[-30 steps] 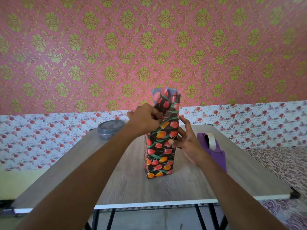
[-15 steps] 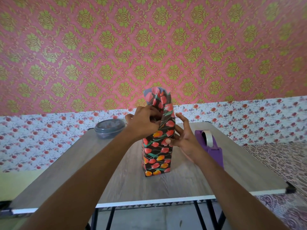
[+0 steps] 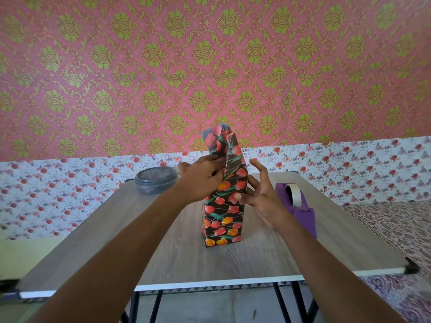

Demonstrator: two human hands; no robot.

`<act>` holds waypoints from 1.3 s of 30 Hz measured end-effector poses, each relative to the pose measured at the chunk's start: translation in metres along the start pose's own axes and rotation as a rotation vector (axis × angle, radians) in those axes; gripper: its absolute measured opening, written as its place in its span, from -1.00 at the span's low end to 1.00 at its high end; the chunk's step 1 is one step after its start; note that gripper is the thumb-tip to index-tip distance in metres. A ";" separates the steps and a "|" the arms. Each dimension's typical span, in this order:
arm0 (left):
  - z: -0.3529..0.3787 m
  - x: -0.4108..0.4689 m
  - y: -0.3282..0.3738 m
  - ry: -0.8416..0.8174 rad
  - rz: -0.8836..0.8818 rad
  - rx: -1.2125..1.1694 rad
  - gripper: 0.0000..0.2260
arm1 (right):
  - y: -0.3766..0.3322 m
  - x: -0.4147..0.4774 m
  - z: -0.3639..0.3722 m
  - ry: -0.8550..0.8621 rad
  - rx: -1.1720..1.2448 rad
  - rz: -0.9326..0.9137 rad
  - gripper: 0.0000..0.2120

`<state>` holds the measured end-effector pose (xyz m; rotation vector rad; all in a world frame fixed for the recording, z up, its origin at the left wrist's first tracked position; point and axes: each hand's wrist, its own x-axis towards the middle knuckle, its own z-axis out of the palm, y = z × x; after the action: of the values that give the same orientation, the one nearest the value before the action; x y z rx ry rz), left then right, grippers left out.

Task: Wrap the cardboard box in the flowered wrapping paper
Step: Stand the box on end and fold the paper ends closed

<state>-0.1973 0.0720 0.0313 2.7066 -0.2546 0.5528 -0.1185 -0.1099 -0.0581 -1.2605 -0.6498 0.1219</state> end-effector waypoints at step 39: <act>0.015 -0.003 -0.006 0.096 -0.198 -0.414 -0.51 | 0.018 -0.033 -0.114 0.792 -0.730 0.398 -0.75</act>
<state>-0.1932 0.0716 0.0155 2.2664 -0.0637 0.5054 -0.0817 -0.2137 -0.1048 -1.9612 0.2921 -0.3098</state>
